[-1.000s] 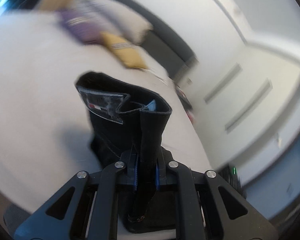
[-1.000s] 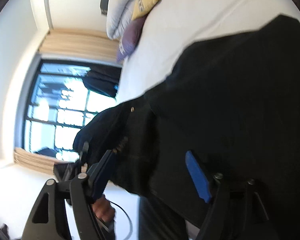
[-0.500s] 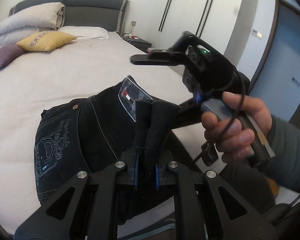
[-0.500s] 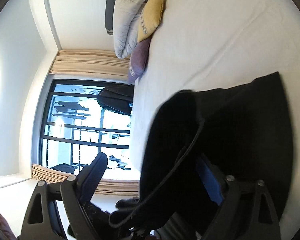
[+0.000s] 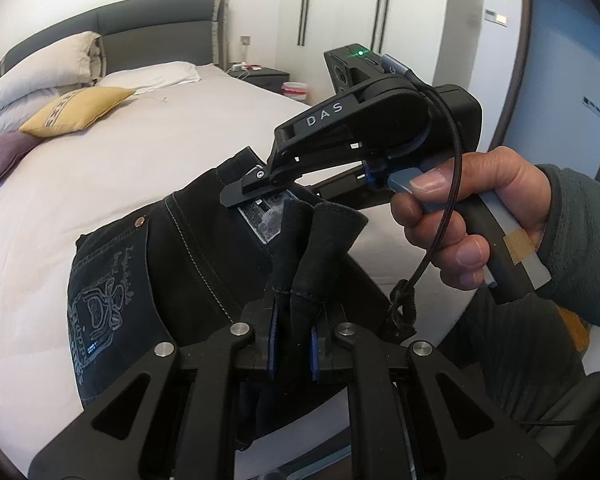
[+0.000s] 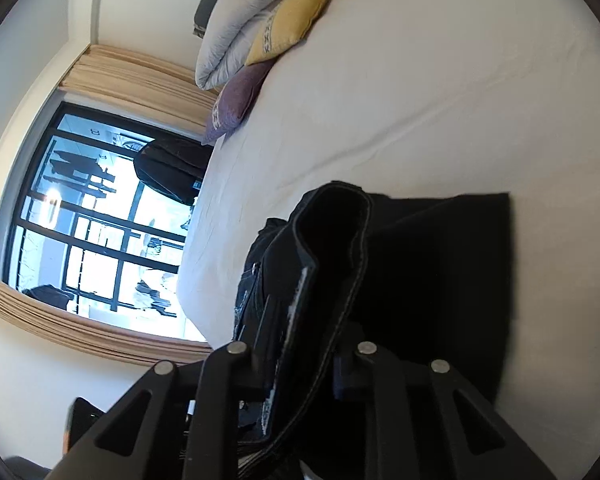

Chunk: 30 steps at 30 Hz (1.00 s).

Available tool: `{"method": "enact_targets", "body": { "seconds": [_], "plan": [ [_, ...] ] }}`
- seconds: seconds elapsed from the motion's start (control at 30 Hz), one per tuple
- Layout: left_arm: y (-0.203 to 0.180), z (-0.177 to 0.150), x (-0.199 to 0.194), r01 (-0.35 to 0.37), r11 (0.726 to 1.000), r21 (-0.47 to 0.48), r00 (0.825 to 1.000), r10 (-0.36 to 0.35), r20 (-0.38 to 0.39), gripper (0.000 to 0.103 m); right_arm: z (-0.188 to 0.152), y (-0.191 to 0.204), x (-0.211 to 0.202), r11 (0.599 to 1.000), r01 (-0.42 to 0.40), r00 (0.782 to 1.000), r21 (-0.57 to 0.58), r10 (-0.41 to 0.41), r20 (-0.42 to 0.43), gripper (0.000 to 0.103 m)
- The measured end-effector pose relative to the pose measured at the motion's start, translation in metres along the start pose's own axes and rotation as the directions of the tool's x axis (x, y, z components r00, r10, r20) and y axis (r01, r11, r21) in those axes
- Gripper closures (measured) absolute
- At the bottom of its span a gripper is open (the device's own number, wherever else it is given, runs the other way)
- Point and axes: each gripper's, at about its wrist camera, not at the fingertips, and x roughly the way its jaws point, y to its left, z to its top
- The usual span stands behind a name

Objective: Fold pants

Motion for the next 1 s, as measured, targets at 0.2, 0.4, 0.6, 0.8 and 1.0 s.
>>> {"method": "enact_targets", "body": {
  "seconds": [0.2,0.4,0.6,0.8,1.0],
  "plan": [
    [-0.014,0.017,0.021,0.023,0.998,0.051,1.000,-0.023,-0.003,0.093,0.005,-0.008,-0.026,1.000,-0.002,0.999,-0.010,0.002,0.052,0.082],
    [-0.033,0.003,0.072,0.020,0.996,0.087,0.992,-0.009,-0.125,0.093,0.000,-0.053,-0.011,0.998,0.047,0.999,0.029,-0.048,0.023,0.082],
    [-0.051,-0.007,0.096,0.001,0.989,0.150,0.989,0.021,-0.148,0.086,-0.009,-0.077,-0.007,0.998,-0.004,0.999,0.068,0.000,0.054,0.082],
    [-0.056,-0.012,0.076,0.110,0.989,0.097,0.985,-0.095,-0.144,0.051,-0.006,-0.076,-0.018,0.998,0.028,0.998,0.057,-0.031,0.050,0.065],
    [-0.022,-0.005,0.022,0.118,0.993,0.021,0.991,-0.116,-0.062,0.048,-0.018,-0.069,-0.065,0.984,0.164,0.977,0.070,-0.172,0.129,0.034]
  ]
}}
